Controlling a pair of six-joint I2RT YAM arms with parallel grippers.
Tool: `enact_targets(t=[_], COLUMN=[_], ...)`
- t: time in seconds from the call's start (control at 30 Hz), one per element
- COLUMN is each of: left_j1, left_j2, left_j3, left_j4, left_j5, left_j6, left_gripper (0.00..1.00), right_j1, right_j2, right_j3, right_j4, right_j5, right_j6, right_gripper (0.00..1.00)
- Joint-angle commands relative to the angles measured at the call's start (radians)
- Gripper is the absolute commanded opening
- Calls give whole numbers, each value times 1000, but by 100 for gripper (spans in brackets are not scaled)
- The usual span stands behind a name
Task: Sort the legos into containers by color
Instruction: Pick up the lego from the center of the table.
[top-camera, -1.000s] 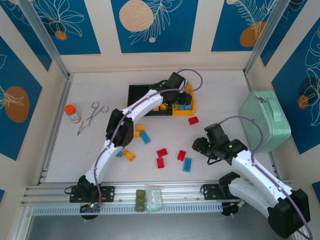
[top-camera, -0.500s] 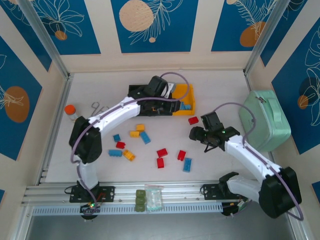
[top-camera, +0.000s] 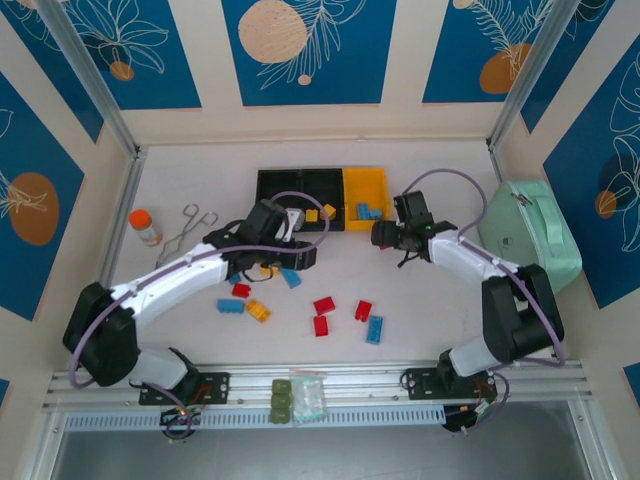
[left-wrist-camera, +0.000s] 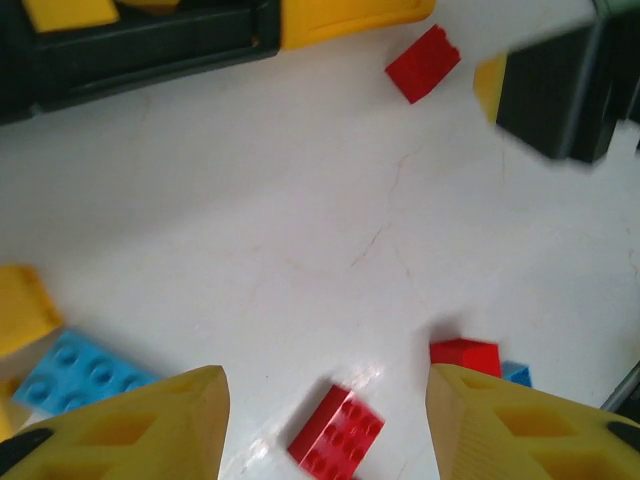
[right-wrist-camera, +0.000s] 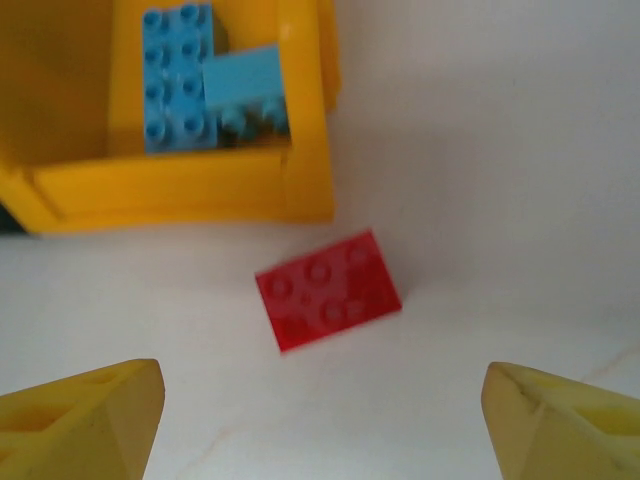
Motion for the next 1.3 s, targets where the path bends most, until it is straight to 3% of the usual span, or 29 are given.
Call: enact_targets(t=[0.0, 0.73, 0.97, 1.2, 1.27], left_j1=[23, 58, 66, 68, 68], left_j2=[-80, -152, -157, -145, -143], left_j3=[-74, -144, -162, -163, -163], left_j4=[17, 13, 20, 31, 32], left_j5=[-51, -70, -70, -59, -59], left_j6=[-41, -61, -66, -68, -68], left_gripper=[56, 57, 57, 57, 57], right_j1=[-22, 12, 61, 91, 96], right_j2=[61, 324, 377, 394, 397], right_j3=[67, 253, 289, 291, 301], right_j4=[-42, -203, -287, -292, -290], right_j5=[-43, -127, -29, 66, 69], right_j6=[-36, -15, 12, 89, 107], right_gripper=[83, 79, 68, 66, 59])
